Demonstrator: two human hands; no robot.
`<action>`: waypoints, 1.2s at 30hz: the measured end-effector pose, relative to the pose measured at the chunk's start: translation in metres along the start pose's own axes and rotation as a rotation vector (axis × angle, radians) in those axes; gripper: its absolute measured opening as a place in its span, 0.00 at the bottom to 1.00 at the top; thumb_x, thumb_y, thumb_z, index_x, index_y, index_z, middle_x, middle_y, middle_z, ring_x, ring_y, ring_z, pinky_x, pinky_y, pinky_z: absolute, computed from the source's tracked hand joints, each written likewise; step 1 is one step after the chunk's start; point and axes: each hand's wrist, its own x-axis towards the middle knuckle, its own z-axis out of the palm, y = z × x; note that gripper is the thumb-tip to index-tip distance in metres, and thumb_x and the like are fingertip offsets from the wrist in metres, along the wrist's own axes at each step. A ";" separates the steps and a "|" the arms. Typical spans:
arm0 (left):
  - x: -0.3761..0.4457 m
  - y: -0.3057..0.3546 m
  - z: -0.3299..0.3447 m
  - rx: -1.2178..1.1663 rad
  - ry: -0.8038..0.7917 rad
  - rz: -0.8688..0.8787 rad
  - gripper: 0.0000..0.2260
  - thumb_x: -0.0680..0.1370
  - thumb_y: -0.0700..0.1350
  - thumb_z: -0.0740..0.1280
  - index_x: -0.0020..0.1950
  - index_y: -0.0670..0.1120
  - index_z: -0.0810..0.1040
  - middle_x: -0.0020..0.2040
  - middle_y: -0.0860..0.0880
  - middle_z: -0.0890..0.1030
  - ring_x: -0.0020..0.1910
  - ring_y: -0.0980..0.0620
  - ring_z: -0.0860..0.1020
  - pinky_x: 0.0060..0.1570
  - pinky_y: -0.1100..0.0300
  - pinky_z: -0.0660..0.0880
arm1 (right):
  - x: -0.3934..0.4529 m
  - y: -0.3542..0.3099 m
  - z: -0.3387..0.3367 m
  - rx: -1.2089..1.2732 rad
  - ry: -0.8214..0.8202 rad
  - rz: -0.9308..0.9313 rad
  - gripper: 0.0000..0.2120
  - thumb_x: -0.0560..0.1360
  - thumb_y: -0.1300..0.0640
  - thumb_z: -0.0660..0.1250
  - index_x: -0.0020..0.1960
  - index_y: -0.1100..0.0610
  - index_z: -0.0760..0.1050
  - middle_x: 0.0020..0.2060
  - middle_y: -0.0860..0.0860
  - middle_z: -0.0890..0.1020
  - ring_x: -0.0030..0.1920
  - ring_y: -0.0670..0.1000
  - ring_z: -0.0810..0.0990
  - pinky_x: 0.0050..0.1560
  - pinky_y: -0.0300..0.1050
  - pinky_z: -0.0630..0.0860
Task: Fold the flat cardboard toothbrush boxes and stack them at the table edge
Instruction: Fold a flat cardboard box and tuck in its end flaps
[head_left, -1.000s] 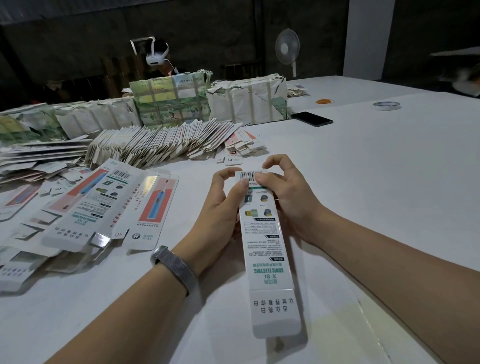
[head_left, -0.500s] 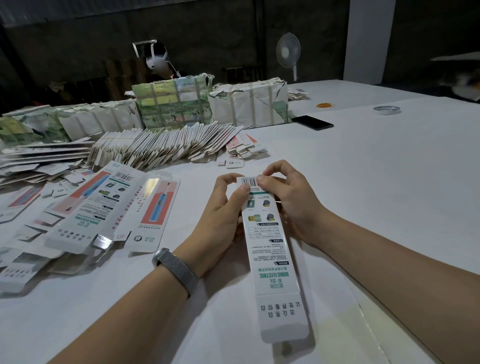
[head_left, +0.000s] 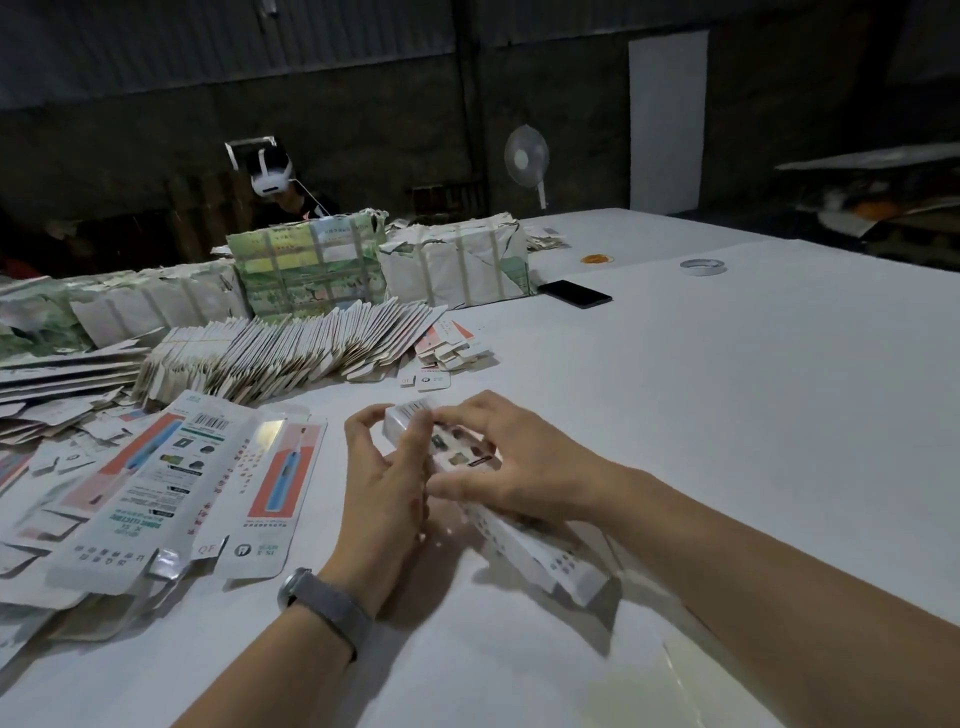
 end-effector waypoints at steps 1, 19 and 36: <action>0.000 0.000 0.000 0.005 -0.010 -0.001 0.20 0.75 0.61 0.66 0.63 0.57 0.64 0.27 0.50 0.81 0.21 0.56 0.76 0.19 0.66 0.70 | -0.001 -0.003 -0.004 -0.048 -0.023 0.008 0.34 0.73 0.42 0.73 0.76 0.47 0.67 0.65 0.47 0.71 0.63 0.45 0.72 0.68 0.45 0.69; 0.006 -0.017 -0.005 0.359 -0.298 0.138 0.11 0.76 0.64 0.61 0.58 0.68 0.70 0.37 0.49 0.82 0.29 0.54 0.76 0.30 0.61 0.72 | -0.210 0.139 -0.217 -0.870 0.245 0.894 0.19 0.75 0.47 0.65 0.65 0.47 0.73 0.61 0.50 0.72 0.61 0.55 0.74 0.55 0.50 0.75; -0.009 -0.003 0.008 0.680 -0.381 0.267 0.07 0.81 0.42 0.67 0.49 0.54 0.79 0.33 0.49 0.82 0.31 0.57 0.77 0.35 0.68 0.70 | -0.132 0.092 -0.134 -0.618 0.406 0.479 0.08 0.77 0.48 0.63 0.54 0.47 0.74 0.41 0.41 0.71 0.49 0.50 0.75 0.45 0.46 0.67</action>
